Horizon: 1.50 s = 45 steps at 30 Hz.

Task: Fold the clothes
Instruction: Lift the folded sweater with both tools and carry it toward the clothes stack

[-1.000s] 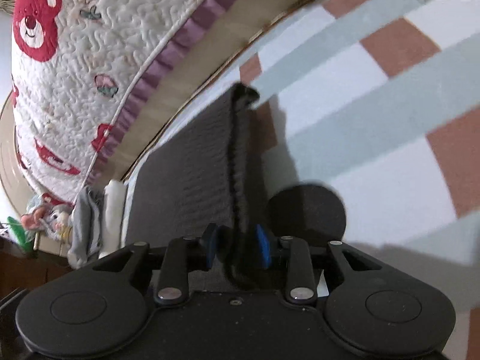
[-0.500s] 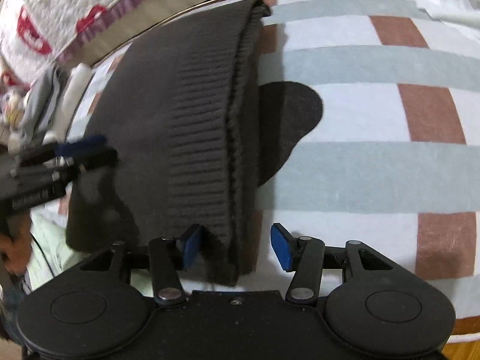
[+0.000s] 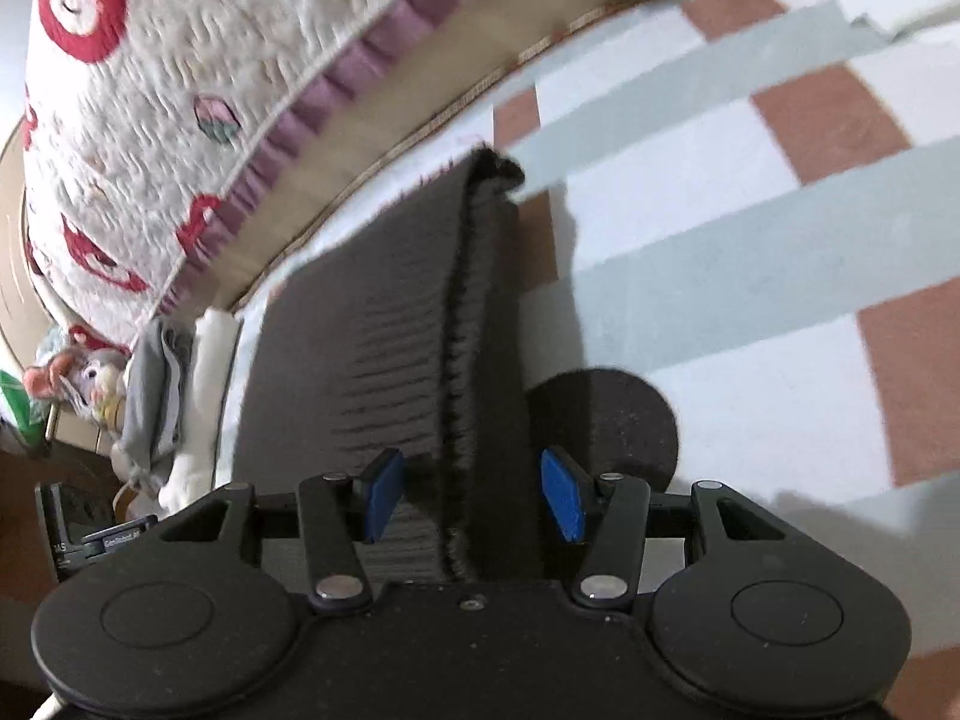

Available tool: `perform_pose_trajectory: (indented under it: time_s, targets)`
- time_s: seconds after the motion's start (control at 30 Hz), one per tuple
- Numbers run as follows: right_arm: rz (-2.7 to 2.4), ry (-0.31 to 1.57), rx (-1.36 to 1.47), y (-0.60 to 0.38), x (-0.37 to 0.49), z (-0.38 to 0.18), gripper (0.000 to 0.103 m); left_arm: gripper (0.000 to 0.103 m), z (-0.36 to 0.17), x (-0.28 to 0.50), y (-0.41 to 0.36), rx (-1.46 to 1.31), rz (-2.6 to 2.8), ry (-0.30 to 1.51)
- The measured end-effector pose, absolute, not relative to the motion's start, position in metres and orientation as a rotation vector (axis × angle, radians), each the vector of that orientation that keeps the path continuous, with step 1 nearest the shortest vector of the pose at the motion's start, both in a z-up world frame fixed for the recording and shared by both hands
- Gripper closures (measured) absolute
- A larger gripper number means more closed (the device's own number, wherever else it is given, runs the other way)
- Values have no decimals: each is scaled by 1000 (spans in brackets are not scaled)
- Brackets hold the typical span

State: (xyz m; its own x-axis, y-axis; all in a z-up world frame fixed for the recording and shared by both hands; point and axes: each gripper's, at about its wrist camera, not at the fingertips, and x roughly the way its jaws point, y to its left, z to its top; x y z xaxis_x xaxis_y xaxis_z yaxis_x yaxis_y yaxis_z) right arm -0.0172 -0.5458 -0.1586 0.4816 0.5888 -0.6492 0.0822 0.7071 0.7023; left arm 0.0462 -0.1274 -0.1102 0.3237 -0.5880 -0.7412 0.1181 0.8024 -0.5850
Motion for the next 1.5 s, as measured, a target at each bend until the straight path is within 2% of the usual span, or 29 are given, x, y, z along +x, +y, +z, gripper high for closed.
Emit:
perform_pose_trajectory:
  time_s: [0.2, 0.27, 0.33, 0.4, 0.47, 0.57, 0.67, 0.73, 0.8, 0.9, 0.97, 1.03, 1.1, 1.17, 1.2, 1.27, 1.5]
  targets:
    - [379, 1062, 806, -545, -20, -171, 38, 29, -134, 55, -126, -608, -493, 1209]
    - [400, 1086, 890, -545, -17, -190, 31, 21, -139, 57, -130, -616, -518, 1209]
    - [441, 1060, 974, -545, -13, -202, 31, 20, -144, 60, -134, -612, -548, 1204]
    - [471, 1003, 924, -538, -12, -200, 39, 31, -145, 59, -138, -597, -533, 1179]
    - [483, 944, 837, -529, -16, -186, 53, 56, -133, 56, -149, -483, -522, 1135]
    - [511, 816, 712, -516, -27, -154, 59, 63, -104, 42, -177, -246, -539, 1034]
    - [530, 738, 669, -513, -30, -134, 60, 63, -95, 44, -182, -254, -520, 1028]
    - [477, 786, 660, -513, -22, -143, 59, 61, -104, 51, -180, -291, -491, 1071]
    - [443, 838, 688, -515, -15, -155, 58, 53, -122, 56, -177, -341, -461, 1140]
    - [454, 863, 764, -523, -9, -168, 49, 44, -136, 61, -169, -417, -455, 1160]
    - [482, 881, 824, -528, -3, -180, 42, 32, -144, 65, -171, -425, -465, 1173]
    - [492, 899, 878, -530, 5, -193, 41, 29, -153, 68, -176, -447, -455, 1175]
    - [498, 865, 842, -524, 7, -193, 45, 37, -157, 63, -183, -413, -451, 1136]
    - [515, 816, 771, -517, 3, -181, 54, 60, -152, 55, -194, -287, -466, 1079]
    - [526, 786, 752, -515, -2, -174, 56, 63, -146, 51, -200, -219, -478, 1054]
    - [539, 732, 724, -509, -10, -158, 58, 66, -134, 46, -203, -174, -480, 1034]
    - [577, 606, 626, -461, -23, -91, 59, 66, -63, 15, -168, -37, -496, 870]
